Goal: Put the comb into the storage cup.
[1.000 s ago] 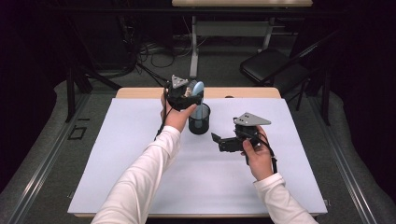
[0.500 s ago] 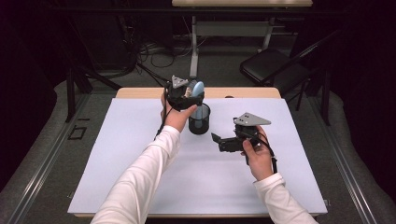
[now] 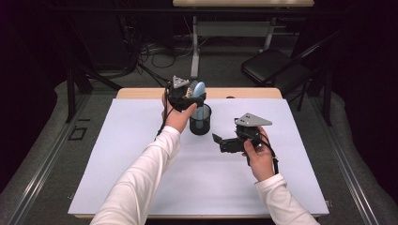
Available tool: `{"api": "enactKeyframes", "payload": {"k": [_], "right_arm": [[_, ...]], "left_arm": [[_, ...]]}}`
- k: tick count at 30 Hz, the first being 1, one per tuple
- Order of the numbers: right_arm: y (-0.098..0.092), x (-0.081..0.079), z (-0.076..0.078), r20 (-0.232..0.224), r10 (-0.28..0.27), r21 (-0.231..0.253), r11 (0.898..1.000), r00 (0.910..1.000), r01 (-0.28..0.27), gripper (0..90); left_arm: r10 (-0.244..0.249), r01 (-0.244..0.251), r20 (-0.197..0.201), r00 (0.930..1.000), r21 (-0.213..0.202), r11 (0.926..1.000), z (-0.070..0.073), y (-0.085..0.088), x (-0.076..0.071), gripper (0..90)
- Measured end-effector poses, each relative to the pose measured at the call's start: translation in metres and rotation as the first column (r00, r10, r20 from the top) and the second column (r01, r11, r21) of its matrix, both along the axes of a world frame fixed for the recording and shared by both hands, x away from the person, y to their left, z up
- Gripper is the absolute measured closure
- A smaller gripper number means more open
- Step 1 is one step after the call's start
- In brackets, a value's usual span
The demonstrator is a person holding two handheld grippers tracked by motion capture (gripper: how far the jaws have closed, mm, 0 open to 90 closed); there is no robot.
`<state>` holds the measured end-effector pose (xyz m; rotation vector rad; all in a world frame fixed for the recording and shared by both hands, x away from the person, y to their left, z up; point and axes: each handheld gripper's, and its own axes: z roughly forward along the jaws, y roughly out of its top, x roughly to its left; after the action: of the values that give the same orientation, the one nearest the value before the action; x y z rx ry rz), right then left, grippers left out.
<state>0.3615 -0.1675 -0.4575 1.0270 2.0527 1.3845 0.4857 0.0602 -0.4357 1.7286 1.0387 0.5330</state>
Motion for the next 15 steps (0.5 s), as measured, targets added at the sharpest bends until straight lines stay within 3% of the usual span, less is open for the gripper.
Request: {"api": "enactKeyframes", "payload": {"k": [6,15], "right_arm": [[0.0000,0.0000,0.0000,0.002,-0.001,-0.001,1.000,1.0000,0.001,0.0],[0.0000,-0.0001,0.0000,0.001,-0.002,-0.001,1.000,1.0000,0.002,0.0]], "left_arm": [[-0.002,0.002,-0.008,1.0000,0.003,1.0000,0.0003,0.0009,-0.0001,15.3],[-0.012,0.011,-0.009,0.9999,-0.038,0.9992,0.0031,0.0030,-0.0009,11.7]]}}
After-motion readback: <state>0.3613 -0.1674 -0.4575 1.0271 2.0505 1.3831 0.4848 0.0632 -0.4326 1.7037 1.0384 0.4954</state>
